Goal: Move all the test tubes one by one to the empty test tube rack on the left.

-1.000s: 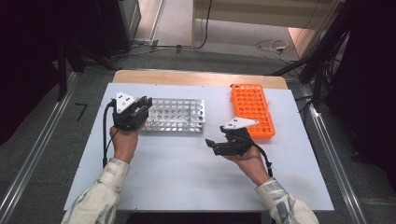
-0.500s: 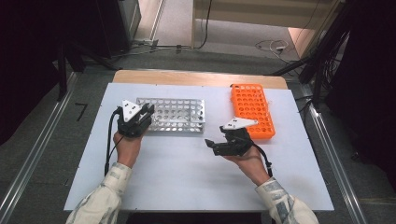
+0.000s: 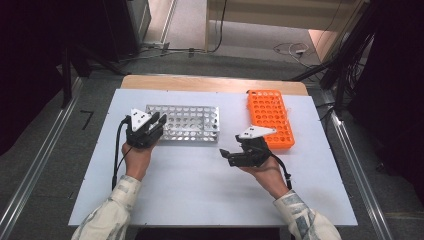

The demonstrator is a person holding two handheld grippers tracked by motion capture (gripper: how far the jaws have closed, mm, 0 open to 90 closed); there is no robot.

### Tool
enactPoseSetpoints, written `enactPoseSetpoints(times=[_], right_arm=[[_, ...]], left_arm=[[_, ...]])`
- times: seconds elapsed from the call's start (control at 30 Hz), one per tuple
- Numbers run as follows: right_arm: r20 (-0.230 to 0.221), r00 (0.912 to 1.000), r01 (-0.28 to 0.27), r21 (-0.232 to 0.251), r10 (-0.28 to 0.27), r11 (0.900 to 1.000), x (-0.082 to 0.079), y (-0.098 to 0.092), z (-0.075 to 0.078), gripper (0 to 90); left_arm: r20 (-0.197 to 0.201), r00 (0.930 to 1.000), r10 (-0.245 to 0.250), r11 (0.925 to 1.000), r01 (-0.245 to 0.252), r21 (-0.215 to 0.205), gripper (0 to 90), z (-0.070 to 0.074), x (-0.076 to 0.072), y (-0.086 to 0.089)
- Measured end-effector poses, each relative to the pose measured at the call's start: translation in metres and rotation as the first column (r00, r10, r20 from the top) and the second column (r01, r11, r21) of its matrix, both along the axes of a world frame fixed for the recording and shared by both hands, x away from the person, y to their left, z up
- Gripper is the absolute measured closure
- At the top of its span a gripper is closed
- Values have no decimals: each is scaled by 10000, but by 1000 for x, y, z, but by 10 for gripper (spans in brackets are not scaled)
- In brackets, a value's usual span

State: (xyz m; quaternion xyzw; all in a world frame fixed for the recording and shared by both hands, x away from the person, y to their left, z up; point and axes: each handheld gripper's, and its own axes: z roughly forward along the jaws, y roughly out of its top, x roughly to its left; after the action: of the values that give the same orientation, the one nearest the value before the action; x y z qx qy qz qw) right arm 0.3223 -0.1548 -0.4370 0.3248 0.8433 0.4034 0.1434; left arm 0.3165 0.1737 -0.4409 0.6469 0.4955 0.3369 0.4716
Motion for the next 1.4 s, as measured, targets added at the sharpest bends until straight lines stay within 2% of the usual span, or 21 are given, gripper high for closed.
enactPoseSetpoints(times=[0.1,0.2,0.3,0.37,0.47,0.57,1.13,1.4], right_arm=[[25,10000,88,62,-88,9999,1,-2,1,225],[96,9997,230,71,-230,9997,2,-5,3,225],[180,9992,366,86,-368,9993,3,-9,4,225],[241,9985,496,77,-498,9987,4,-12,6,225],[379,9969,687,102,-690,9976,5,-17,9,226],[514,9945,914,102,-918,9958,7,-25,11,227],[605,9733,2194,416,-2216,9748,23,-71,14,228],[825,9542,2850,414,-2876,9576,31,-91,13,231]], left_arm=[[136,9998,-122,9996,126,-239,636,5,-5,-1],[49,9998,-199,9990,201,-395,538,9,-10,-5],[-127,9999,-30,9992,25,-396,366,10,-15,-10],[-256,9997,2,9988,-14,-483,294,9,-17,-12],[-469,9987,-205,9972,171,-724,255,7,-20,-14],[-668,9972,-339,9973,295,-669,210,5,-22,-19],[-801,9959,-410,9984,377,-429,146,0,-24,-27],[-843,9950,-527,9977,487,-482,145,-1,-25,-28]])
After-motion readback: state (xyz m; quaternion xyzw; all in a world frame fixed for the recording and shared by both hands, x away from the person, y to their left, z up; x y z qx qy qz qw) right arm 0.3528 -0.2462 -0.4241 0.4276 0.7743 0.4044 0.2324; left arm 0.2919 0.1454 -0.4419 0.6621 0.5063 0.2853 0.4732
